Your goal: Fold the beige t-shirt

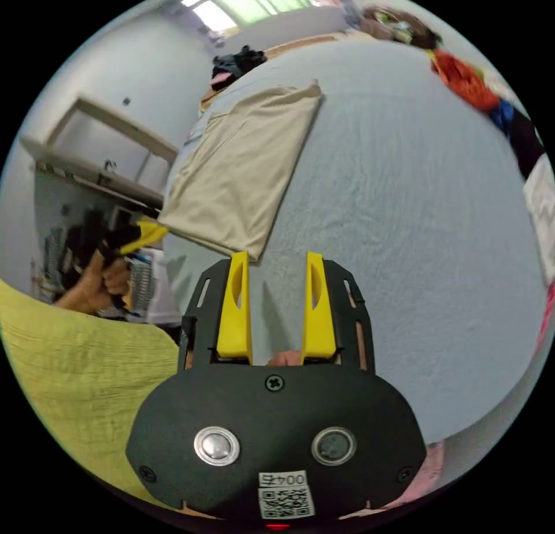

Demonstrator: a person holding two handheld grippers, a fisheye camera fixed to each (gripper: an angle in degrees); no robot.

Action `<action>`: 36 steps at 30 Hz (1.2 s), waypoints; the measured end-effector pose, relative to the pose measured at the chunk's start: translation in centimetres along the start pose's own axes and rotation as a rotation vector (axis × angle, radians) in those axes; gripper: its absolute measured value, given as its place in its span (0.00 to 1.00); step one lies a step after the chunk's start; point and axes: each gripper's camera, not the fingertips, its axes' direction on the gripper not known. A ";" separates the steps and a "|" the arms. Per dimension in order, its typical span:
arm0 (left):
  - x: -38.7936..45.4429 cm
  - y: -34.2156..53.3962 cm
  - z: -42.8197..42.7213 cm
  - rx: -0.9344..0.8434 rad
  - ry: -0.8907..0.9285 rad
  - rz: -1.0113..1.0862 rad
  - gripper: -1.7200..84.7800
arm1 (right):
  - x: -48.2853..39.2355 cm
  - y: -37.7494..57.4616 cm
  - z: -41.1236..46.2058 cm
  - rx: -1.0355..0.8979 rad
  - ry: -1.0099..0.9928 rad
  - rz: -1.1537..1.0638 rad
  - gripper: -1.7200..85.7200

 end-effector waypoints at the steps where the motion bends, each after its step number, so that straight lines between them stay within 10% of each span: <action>1: 1.0 -0.1 0.5 -0.006 -0.038 0.049 0.12 | -2.5 0.1 0.1 0.011 0.067 -0.067 0.17; 12: 12.5 0.1 12.7 -0.281 -0.371 0.625 0.12 | -13.1 0.5 0.9 -0.003 0.237 -0.289 0.11; 36: 15.6 0.9 20.0 -0.308 -0.396 0.599 0.03 | -19.9 1.1 -1.7 0.052 0.232 -0.186 0.08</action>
